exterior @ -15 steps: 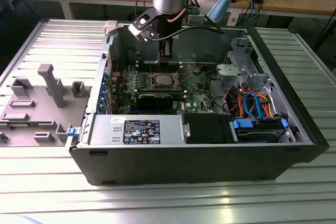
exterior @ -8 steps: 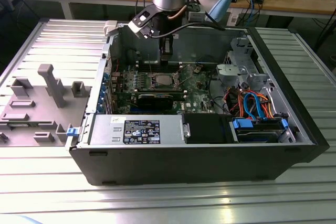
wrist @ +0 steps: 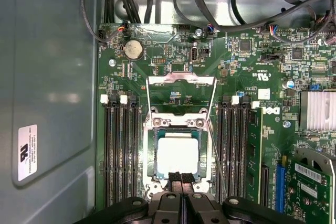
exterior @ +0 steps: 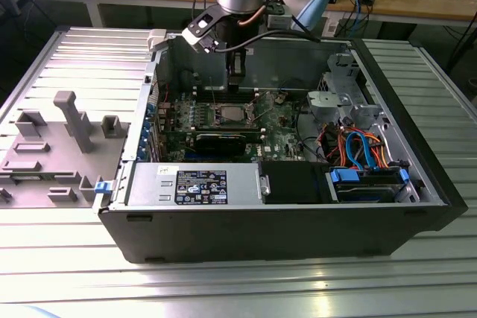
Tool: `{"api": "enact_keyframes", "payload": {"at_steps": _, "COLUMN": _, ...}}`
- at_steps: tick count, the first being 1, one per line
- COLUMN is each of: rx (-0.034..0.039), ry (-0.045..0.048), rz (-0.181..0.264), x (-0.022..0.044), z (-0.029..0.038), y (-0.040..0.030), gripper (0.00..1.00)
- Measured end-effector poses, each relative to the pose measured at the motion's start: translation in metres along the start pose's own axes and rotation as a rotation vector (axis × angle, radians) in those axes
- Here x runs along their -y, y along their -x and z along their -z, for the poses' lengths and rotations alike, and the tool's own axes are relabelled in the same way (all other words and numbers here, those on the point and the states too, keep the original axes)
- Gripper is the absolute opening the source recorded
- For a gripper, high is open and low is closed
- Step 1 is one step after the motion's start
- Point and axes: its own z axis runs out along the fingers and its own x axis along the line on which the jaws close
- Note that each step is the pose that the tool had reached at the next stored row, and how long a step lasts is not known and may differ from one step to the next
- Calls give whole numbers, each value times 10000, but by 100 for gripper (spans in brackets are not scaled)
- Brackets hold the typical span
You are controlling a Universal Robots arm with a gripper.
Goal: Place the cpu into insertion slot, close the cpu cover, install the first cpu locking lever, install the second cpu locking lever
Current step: 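Close the cpu cover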
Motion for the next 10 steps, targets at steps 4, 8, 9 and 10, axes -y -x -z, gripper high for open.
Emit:
{"api": "enact_keyframes", "payload": {"at_steps": 4, "rx": -1, "ry": 1, "rz": 0, "x": 0, "z": 4, "y": 0, "gripper": 11}}
{"api": "enact_keyframes", "payload": {"at_steps": 8, "rx": 2, "ry": -1, "rz": 0, "x": -14, "z": 7, "y": 1, "gripper": 11}}
{"api": "enact_keyframes", "payload": {"at_steps": 9, "rx": 0, "ry": 0, "rz": 0, "x": -18, "z": 6, "y": 1, "gripper": 11}}
{"api": "enact_keyframes", "payload": {"at_steps": 10, "rx": 0, "ry": 1, "rz": 0, "x": -22, "z": 6, "y": 1, "gripper": 11}}
